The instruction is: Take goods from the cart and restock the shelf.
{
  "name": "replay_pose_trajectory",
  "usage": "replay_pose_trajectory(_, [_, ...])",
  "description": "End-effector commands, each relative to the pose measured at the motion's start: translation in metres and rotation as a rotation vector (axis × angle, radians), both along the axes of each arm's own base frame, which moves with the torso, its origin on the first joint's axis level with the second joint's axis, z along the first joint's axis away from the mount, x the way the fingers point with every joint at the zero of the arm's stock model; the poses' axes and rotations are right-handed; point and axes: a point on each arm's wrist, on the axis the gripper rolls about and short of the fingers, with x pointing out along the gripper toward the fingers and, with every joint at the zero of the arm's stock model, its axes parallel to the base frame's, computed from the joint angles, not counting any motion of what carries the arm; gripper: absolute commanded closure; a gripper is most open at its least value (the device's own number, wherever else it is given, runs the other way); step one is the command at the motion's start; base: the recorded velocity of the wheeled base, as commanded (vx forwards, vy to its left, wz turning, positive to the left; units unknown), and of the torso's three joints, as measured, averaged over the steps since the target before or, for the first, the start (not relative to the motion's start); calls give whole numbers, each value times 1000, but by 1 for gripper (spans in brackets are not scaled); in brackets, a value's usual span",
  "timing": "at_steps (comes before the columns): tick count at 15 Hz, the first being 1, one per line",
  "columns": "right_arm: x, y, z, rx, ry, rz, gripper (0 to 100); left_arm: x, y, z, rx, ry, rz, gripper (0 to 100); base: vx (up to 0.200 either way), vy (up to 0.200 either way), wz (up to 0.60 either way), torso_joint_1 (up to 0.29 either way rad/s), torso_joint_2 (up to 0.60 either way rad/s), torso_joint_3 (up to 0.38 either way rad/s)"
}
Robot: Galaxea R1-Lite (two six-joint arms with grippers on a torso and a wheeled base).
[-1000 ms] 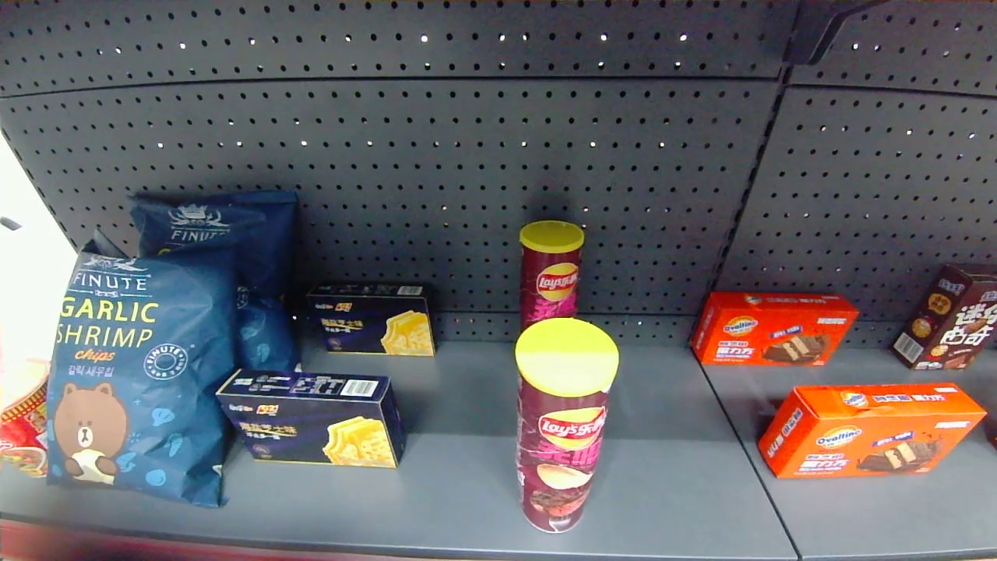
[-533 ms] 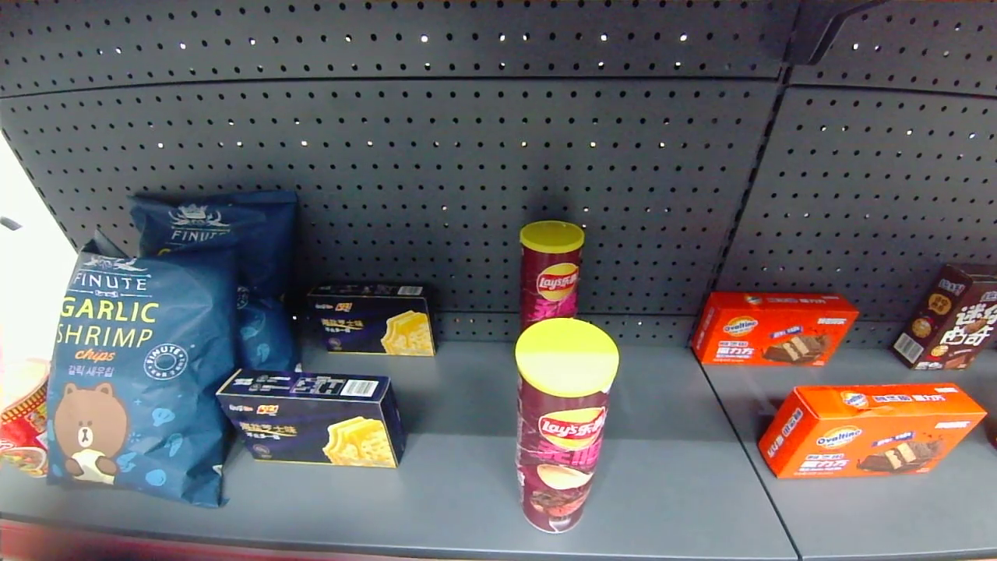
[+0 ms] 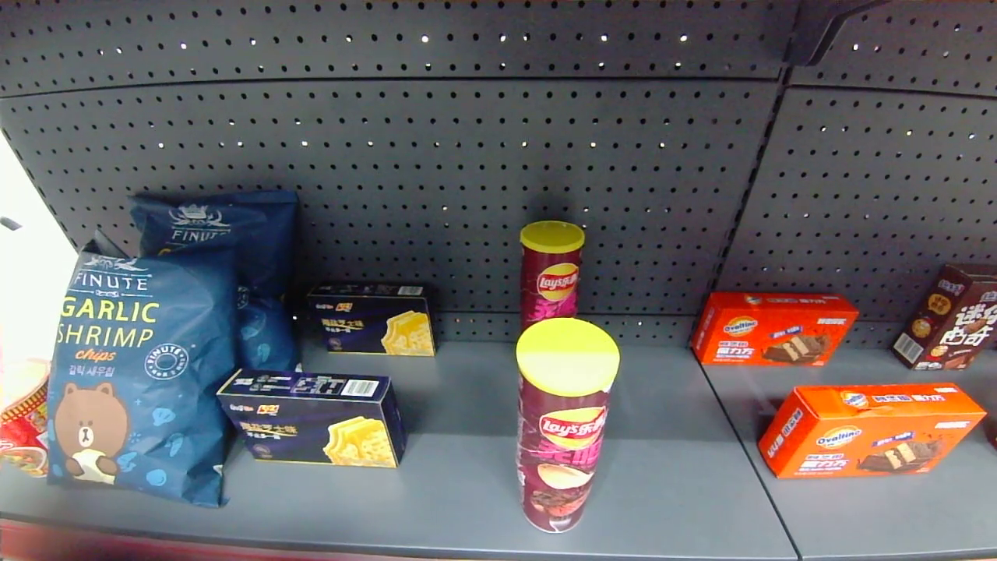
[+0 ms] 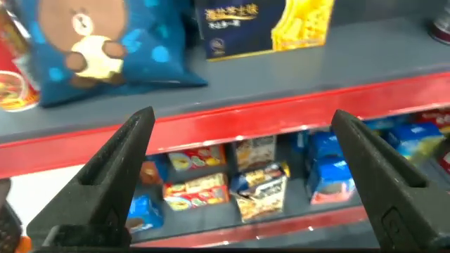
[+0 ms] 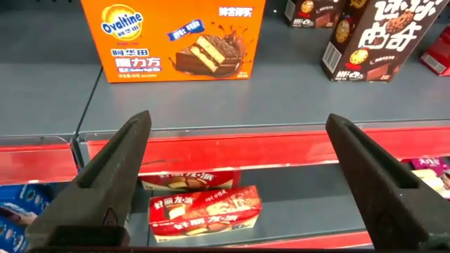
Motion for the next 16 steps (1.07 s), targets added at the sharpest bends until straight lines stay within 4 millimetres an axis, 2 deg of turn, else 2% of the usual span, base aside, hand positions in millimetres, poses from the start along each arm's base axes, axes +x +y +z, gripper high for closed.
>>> replay_pose_trajectory(1, [1, 0, 0, 1, 5, -2, 0, -3, 1, -8, 5, -88, 73, 0, 0, 0, 0, 0, 0, 0])
replay_pose_trajectory(6, [1, 0, 0, -6, 4, -18, 0, -2, 2, -8, -39, -87, 125, 0, 0, 0, 0, 0, 0, 0])
replay_pose_trajectory(9, [1, -4, 1, 39, -48, -190, 0, -2, 2, -8, -43, -87, 138, 0, 0, 0, 0, 0, 0, 0])
replay_pose_trajectory(10, [1, -4, 0, 53, -47, -183, 0, -2, 2, -8, -44, -87, 136, 0, 0, 0, 0, 0, 0, 0])
replay_pose_trajectory(13, [2, 2, -4, 60, -1, 94, 0, -2, 2, -8, -41, -87, 129, 0, 0, 0, 0, 0, 0, 0])
replay_pose_trajectory(14, [2, 2, -8, 48, 51, 112, 0, -2, 2, -8, -40, -87, 127, 0, 0, 0, 0, 0, 0, 0])
replay_pose_trajectory(16, [2, 2, -8, 74, 39, 91, 0, -2, 2, -8, -43, -87, 127, 0, 0, 0, 0, 0, 0, 0])
